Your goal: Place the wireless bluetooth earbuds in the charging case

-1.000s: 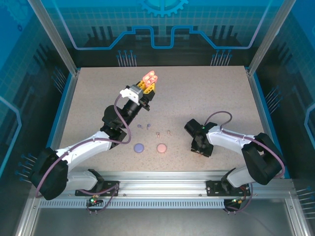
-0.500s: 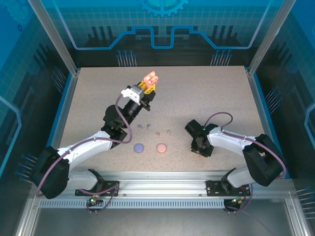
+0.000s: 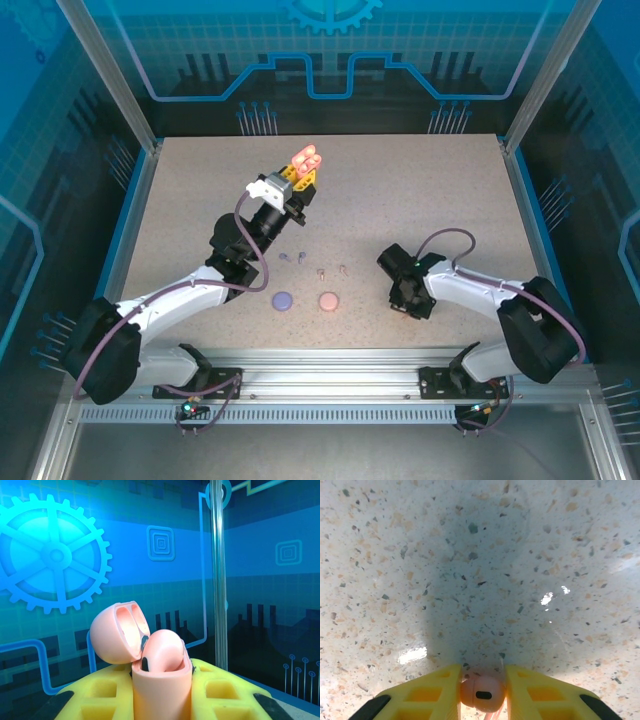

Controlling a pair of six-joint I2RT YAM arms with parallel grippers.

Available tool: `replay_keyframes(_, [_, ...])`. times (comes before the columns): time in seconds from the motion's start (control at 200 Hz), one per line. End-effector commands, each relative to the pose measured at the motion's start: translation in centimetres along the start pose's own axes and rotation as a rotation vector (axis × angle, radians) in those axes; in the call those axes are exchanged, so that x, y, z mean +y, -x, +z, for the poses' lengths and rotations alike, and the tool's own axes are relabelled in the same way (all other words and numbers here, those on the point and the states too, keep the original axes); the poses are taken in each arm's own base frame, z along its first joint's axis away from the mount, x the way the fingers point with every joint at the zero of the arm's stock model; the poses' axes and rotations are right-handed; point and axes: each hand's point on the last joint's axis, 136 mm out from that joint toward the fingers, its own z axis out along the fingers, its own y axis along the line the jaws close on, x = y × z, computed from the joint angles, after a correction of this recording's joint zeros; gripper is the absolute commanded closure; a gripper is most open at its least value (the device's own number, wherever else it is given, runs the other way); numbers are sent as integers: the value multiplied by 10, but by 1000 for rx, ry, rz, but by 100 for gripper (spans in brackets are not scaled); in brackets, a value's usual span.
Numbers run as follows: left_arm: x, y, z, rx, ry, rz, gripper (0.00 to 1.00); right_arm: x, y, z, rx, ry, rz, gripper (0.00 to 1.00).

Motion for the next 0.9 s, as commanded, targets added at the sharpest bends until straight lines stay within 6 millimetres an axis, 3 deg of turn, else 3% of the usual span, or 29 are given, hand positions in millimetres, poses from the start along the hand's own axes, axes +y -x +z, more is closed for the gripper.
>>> replay_keyframes(0.0, [2,12,3,-41,-1,-13,100,-6,11,-11,-58,3,-9,72])
replay_keyframes(0.185, [2,16,3,-50,-3,-15,100,11,37,-46,-182,90,-73,72])
replay_keyframes(0.335, [0,20,2,-57,-10,-15,100,36,72,-100,-345,205,-158,72])
replay_keyframes(0.345, [1,20,2,-59,-9,-14,100,43,79,-113,-376,234,-164,72])
replay_keyframes(0.585, [0,24,2,-62,-16,-19,100,88,130,-230,-672,427,-310,71])
replay_keyframes(0.895, [-4,21,7,-54,-34,-41,100,137,160,-358,-941,673,-417,71])
